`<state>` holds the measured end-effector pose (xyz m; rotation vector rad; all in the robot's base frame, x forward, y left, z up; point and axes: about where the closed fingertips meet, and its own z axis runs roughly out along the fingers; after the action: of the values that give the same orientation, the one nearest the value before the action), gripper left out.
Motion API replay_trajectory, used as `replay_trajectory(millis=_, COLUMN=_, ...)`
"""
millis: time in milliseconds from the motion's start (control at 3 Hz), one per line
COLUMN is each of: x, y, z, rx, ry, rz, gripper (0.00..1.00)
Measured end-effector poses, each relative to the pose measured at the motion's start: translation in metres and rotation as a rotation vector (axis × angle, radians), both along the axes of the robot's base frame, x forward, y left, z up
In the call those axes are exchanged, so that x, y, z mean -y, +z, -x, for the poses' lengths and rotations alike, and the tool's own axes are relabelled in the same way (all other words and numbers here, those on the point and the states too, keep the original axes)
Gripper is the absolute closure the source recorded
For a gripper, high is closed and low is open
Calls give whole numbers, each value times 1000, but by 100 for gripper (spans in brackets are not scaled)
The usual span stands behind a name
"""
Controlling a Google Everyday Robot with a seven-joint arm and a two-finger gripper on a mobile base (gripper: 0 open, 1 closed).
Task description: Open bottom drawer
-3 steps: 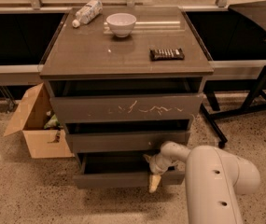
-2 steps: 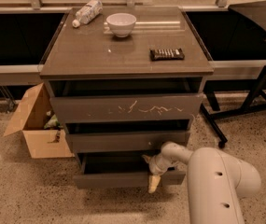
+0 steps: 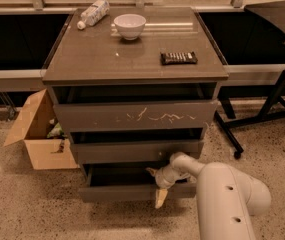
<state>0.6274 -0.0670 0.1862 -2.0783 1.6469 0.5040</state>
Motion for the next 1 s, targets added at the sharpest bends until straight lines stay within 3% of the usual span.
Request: replay_trajectory(millis=1000, x=-20, y=-16, z=8, rx=-54, ry=48, rz=-22, gripper=0)
